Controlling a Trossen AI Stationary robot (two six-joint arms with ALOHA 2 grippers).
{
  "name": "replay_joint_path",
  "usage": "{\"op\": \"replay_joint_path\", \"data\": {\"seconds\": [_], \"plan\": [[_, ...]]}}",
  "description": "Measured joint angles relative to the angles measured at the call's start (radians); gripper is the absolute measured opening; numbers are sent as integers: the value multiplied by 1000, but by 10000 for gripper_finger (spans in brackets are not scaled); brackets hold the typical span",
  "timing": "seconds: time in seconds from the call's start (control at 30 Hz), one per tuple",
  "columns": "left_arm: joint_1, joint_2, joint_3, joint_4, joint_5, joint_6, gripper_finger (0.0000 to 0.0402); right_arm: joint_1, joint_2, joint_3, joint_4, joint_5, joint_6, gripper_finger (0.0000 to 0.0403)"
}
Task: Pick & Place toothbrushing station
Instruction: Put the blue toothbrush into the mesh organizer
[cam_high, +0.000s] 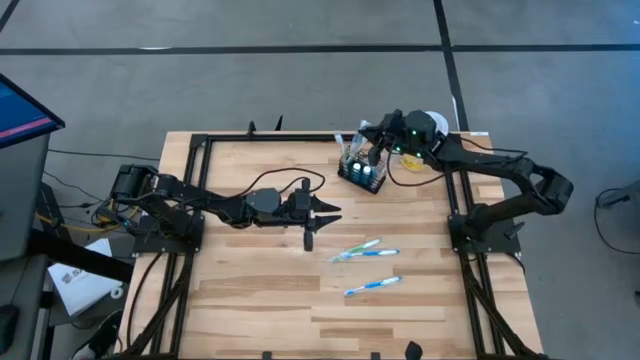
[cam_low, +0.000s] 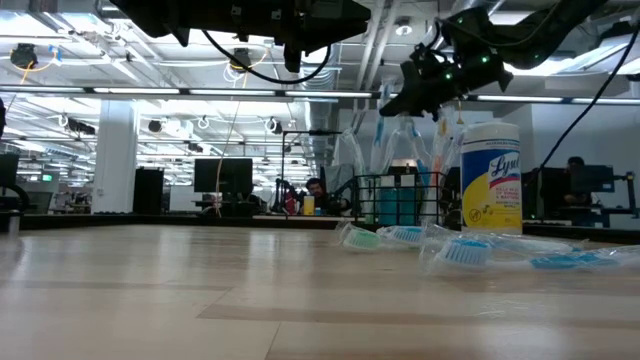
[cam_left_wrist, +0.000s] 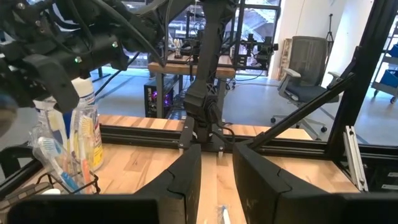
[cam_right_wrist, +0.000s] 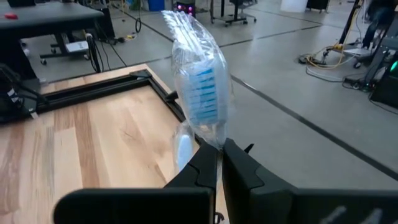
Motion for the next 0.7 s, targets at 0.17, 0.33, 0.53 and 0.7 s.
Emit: {"op": "replay_joint_path", "data": {"seconds": [0.17, 0.33, 0.53, 0.7], "plan": [[0, 0, 0, 0, 0, 1, 85, 0, 6, 0, -28, -1, -8, 0], [0, 0, 0, 0, 4, 1, 85, 0, 38, 3, 0, -1, 11, 3], [0, 0, 0, 0, 4, 0, 85, 3, 82, 1, 27, -2, 40, 31], [0, 0, 0, -4, 4, 0, 85, 3, 83, 1, 17, -24, 43, 61]]}}
